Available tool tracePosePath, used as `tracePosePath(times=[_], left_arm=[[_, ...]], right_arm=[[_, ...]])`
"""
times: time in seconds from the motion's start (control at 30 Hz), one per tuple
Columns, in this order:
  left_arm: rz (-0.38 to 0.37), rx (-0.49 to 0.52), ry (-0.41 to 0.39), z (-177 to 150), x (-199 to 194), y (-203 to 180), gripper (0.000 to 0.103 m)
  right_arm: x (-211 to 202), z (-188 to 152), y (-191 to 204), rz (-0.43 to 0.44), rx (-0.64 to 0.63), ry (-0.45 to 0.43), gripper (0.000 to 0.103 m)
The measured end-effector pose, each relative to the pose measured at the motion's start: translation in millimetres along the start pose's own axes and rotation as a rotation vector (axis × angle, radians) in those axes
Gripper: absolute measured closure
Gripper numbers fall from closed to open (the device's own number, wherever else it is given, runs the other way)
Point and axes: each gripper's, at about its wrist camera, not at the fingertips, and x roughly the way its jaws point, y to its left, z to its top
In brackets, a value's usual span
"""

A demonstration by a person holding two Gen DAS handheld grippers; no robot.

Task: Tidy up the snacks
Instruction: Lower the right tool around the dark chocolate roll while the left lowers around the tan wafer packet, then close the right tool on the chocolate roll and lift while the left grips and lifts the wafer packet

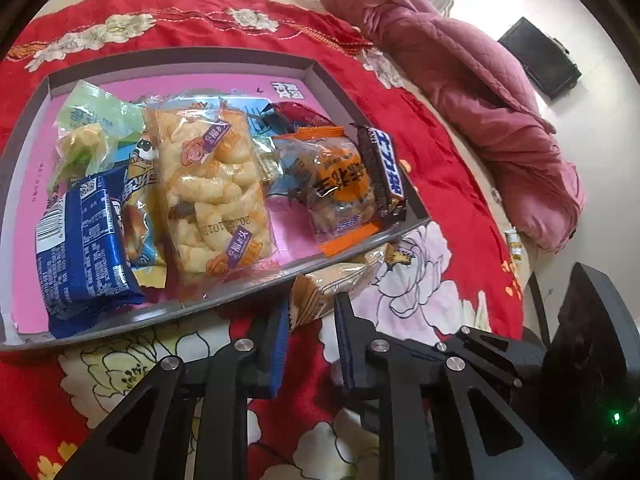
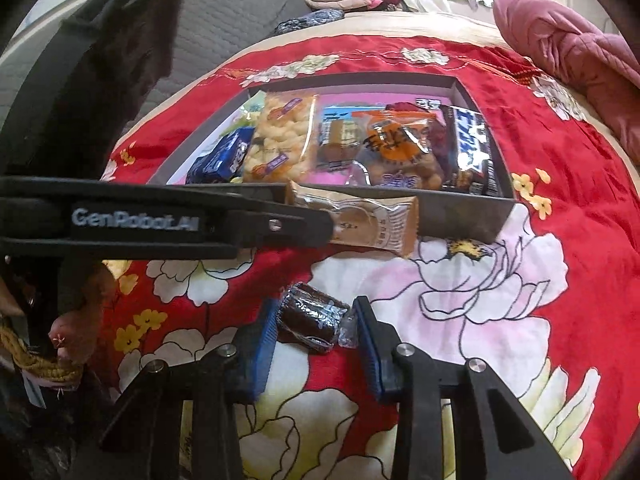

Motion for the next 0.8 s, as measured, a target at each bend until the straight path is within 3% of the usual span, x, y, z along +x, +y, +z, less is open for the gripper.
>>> tracePosePath(times=[0.37,0.8], left_arm=[[0.01,-0.009,-0.02,-6,-18,2,0.086],[0.028,-0.039,-0.063,-13,-46,8,0.087]], right_arm=[[-9,1,-13,-0.022,0.05,-0.01,0.065],[-27,5,-35,-0.017,0.15,-0.098,0.065]])
